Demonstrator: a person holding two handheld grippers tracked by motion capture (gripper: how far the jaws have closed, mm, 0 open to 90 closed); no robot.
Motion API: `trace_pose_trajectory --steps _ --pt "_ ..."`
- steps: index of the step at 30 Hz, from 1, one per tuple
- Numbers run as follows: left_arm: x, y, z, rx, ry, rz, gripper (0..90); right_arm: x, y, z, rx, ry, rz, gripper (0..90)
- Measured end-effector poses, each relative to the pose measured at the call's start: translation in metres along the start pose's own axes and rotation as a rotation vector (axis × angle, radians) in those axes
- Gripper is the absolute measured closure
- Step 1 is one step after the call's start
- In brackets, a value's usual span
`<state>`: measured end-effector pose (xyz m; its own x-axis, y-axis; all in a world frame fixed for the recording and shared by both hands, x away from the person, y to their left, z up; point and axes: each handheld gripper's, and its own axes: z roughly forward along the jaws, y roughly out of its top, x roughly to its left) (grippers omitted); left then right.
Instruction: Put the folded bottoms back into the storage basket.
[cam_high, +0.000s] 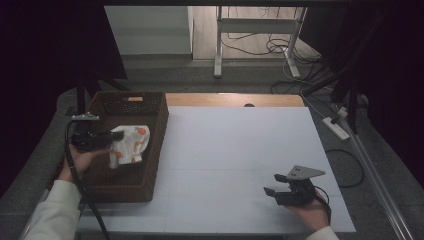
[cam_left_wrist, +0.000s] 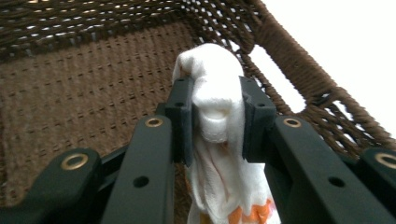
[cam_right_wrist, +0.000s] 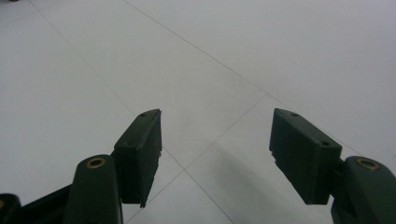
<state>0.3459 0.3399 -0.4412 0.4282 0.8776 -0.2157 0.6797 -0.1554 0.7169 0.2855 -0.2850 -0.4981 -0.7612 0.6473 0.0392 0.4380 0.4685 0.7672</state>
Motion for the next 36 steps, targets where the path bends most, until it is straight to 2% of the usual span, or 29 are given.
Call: trace_pose_trajectory --steps 5,12,23,33,36 --pt "0.008 0.000 0.002 0.008 0.036 -0.019 69.5 0.000 0.000 0.001 0.004 0.002 -0.001 34.8" --pt "0.018 0.001 0.007 0.029 0.081 -0.024 69.2 0.000 0.000 0.001 0.007 0.002 -0.002 34.7" --pt "0.023 0.002 0.013 0.050 0.109 -0.023 67.8 0.001 0.000 0.002 0.010 0.003 -0.003 34.7" --pt "0.029 0.000 0.016 0.059 0.134 -0.050 63.8 0.001 0.000 0.003 0.018 0.003 -0.007 34.7" --pt "0.029 0.000 0.016 0.060 0.166 -0.056 56.8 0.001 0.000 0.002 0.018 0.003 -0.006 34.6"
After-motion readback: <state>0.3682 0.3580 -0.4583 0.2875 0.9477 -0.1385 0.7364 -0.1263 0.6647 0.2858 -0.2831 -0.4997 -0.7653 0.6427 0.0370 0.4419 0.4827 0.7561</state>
